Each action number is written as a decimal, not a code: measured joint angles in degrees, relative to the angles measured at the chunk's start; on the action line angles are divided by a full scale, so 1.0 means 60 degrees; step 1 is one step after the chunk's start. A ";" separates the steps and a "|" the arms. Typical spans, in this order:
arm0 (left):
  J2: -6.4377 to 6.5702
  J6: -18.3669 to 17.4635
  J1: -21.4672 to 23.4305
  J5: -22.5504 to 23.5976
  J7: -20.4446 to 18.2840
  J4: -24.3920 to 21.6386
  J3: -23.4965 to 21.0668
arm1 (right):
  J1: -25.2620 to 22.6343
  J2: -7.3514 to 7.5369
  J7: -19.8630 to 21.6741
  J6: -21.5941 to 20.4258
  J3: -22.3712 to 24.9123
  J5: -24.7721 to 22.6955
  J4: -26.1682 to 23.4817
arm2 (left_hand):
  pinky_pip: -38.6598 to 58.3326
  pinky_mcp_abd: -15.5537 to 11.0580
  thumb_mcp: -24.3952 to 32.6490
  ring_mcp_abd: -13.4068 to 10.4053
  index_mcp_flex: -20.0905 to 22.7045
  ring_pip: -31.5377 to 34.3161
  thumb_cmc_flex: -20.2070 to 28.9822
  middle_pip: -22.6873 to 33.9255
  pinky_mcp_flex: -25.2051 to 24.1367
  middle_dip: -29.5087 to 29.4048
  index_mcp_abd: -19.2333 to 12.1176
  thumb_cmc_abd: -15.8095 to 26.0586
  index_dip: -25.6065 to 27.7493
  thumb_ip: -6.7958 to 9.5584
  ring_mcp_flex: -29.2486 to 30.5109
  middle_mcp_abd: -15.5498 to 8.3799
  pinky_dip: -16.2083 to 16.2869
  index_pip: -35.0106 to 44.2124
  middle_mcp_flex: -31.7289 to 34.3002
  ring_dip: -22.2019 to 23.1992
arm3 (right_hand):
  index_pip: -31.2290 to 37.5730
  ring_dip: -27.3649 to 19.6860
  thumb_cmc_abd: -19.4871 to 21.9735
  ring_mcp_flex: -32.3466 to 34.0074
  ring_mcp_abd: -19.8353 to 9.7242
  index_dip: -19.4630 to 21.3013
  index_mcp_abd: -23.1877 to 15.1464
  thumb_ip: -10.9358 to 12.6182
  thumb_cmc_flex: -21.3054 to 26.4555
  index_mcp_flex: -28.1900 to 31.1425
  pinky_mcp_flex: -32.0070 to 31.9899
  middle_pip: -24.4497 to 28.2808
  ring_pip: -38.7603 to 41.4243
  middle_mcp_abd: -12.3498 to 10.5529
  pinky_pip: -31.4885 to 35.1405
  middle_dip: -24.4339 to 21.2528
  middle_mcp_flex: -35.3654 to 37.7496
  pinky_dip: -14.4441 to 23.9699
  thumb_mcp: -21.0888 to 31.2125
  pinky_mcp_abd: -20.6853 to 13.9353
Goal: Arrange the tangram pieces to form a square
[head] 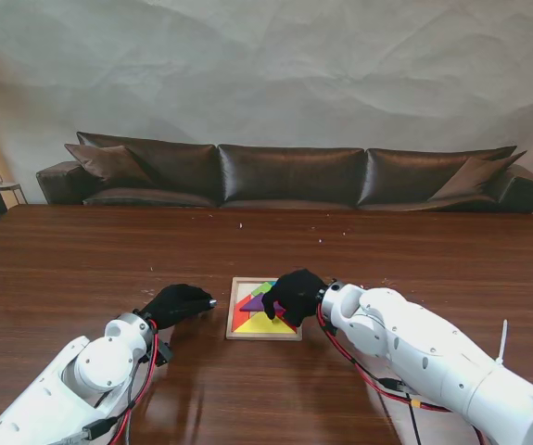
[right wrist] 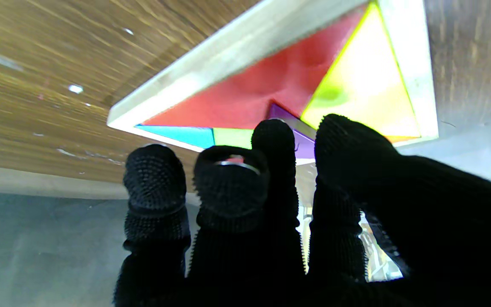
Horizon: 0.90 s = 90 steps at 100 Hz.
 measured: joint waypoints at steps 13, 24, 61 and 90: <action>0.0000 -0.0032 -0.0001 0.0004 0.0001 0.0007 -0.0009 | 0.0096 0.0008 0.0098 0.0116 -0.0111 0.0009 0.0149 | 0.0000 0.0000 0.0000 0.0001 0.0000 0.0000 0.0000 0.0000 0.0000 0.0000 0.0001 0.0000 0.0000 0.0000 0.0000 0.0001 0.0000 0.0000 0.0002 0.0000 | 0.0178 0.0000 0.0009 0.0000 -0.0044 0.0014 0.0015 0.0000 -0.0001 -0.0155 0.0000 0.0000 0.0003 -0.0014 0.0025 0.0006 0.0000 0.0004 0.0000 0.0000; 0.0000 -0.0042 -0.0003 0.0005 0.0006 0.0014 -0.0010 | 0.0241 0.0009 0.0084 0.0180 -0.0241 0.0021 0.0275 | 0.0000 0.0000 0.0000 0.0001 0.0000 0.0001 0.0000 0.0000 0.0000 0.0000 0.0002 0.0000 0.0000 0.0000 0.0000 0.0001 0.0000 0.0000 0.0003 0.0000 | 0.0175 0.0000 0.0013 0.0000 -0.0062 0.0047 0.0149 0.0000 -0.0071 -0.0321 0.0000 0.0000 0.0017 -0.0019 0.0041 0.0008 -0.0010 0.0007 0.0000 0.0000; 0.0001 -0.0035 -0.0019 0.0007 -0.0005 0.0030 0.0003 | 0.0571 -0.0087 0.0181 0.0459 -0.0444 0.0359 0.0724 | 0.0000 0.0001 0.0000 0.0003 0.0000 0.0001 0.0000 0.0000 0.0001 0.0000 0.0002 0.0000 0.0000 0.0000 0.0000 0.0000 0.0001 0.0000 0.0008 0.0001 | -0.0218 -0.0028 0.0026 0.0000 -0.0078 0.1422 0.0760 0.0000 -0.0183 -0.1048 0.0000 0.0000 0.0017 -0.0031 0.0087 0.0008 -0.0022 0.0008 0.0000 0.0000; 0.0002 -0.0032 -0.0027 0.0001 -0.0015 0.0034 0.0010 | 0.0689 -0.0255 0.0140 0.0584 -0.0642 0.0690 0.0936 | 0.0000 0.0002 0.0000 0.0004 0.0000 0.0001 0.0000 0.0000 0.0001 0.0000 0.0002 0.0000 0.0000 0.0000 0.0000 0.0000 0.0001 0.0000 0.0009 0.0002 | -0.0304 -0.0031 0.0026 0.0000 -0.0080 0.1652 0.1065 0.0000 -0.0183 -0.1515 0.0000 0.0000 0.0018 -0.0034 0.0088 0.0008 -0.0023 0.0008 0.0000 0.0000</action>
